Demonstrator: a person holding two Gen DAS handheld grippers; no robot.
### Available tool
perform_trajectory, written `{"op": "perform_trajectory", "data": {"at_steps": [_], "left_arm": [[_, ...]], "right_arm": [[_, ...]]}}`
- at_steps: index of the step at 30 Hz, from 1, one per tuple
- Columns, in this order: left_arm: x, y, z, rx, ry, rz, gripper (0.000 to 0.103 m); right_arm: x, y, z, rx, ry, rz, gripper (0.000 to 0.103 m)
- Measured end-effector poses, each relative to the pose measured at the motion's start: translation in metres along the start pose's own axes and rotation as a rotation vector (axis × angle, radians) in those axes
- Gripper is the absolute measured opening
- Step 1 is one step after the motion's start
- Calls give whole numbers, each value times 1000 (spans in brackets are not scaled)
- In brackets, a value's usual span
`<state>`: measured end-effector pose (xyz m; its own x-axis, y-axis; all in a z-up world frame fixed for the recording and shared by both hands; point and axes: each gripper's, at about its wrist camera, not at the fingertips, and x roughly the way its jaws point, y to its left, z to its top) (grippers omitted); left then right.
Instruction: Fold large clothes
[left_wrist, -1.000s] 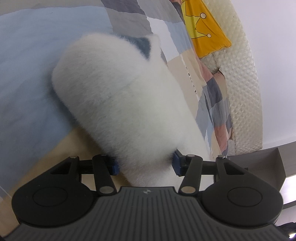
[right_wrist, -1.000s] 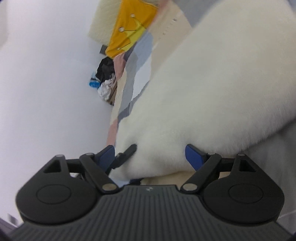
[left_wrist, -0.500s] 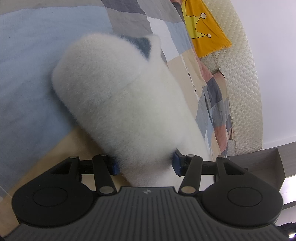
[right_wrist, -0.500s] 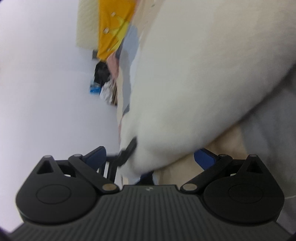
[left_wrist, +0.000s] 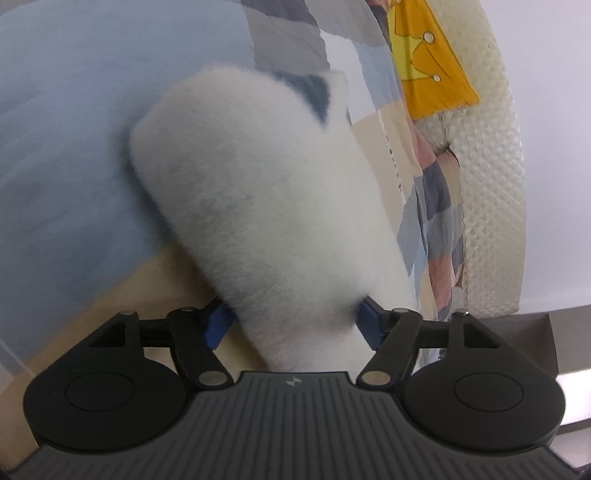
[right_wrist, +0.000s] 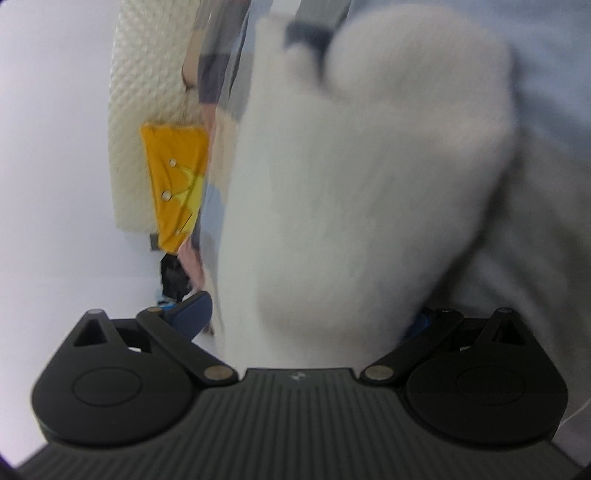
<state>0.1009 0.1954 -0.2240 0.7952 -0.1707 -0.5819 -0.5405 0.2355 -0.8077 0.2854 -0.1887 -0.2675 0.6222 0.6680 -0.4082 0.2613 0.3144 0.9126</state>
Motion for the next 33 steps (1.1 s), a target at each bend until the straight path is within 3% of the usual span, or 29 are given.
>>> {"op": "perform_trajectory", "data": {"at_steps": [7,17,18,20,23,31,33], "left_arm": [[-8,-4,-4,19,-54,32,80],[1,2,1,15,-62,29,80],[2,1,1,20,-64,30,80],[4,-1,3,31,-68,34,80],[6,-2,4,39,-72,36,80],[6,-4,4,46,-77,45,78],[5,-5,4,48,-81,43,73]], "right_arm": [[-4,-5,1,11,-69,-22,101],[-10,-12,6,30,-115,-44,98],[-10,-11,6,23,-118,-51,96],[-8,-10,5,3,-128,-88,81],[-5,-11,7,2,-125,-92,74],[-7,-7,5,-47,-142,-109,61],[-8,-4,5,-68,-146,-110,57]]}}
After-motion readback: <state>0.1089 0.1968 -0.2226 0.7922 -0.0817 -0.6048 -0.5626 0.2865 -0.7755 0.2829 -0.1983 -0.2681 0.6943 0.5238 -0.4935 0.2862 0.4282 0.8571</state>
